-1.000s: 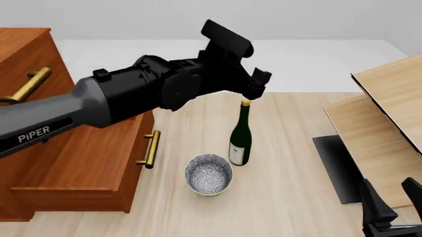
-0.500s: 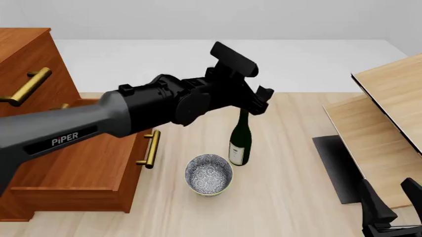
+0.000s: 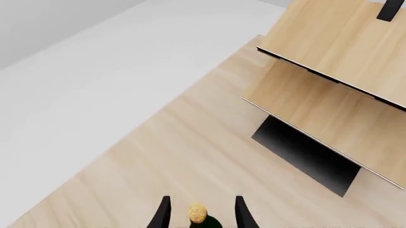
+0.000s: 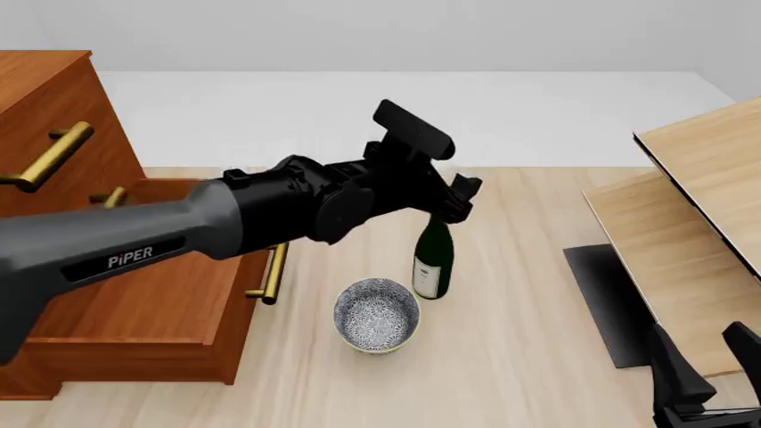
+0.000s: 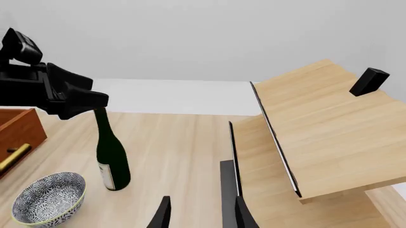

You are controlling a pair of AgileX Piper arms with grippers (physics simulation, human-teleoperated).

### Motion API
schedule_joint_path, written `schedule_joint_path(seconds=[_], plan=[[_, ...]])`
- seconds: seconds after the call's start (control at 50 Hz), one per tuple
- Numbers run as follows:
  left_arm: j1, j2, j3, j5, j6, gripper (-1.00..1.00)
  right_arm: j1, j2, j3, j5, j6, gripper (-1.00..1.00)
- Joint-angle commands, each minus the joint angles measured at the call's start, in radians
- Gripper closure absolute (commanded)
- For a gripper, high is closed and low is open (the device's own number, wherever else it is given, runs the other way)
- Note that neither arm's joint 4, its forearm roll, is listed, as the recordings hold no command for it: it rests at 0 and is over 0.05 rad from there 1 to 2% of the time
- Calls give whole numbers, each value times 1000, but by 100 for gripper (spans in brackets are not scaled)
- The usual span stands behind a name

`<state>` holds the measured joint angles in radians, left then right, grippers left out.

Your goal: Put the wine bottle in the bottom drawer of the cabinet.

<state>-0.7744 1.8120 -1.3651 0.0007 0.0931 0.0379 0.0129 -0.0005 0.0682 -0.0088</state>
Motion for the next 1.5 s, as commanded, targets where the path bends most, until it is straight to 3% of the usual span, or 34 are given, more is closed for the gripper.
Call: schedule_joint_path(seconds=[0.02,0.56,1.28,1.3,1.5], plan=[[2,5,39,-29,-9,-100,0,-2,0,3,-1,-100],[-7,22,92,-81,-32,-100,-2,11,0,-9,1,-100],[14,72,93,-118,-53,-100,5,12,0,-10,-7,-100],[15,71,98,-123,-49,100,5,14,0,-13,-7,-100],[14,65,107,-125,-46,100,5,17,0,-15,-7,-100]])
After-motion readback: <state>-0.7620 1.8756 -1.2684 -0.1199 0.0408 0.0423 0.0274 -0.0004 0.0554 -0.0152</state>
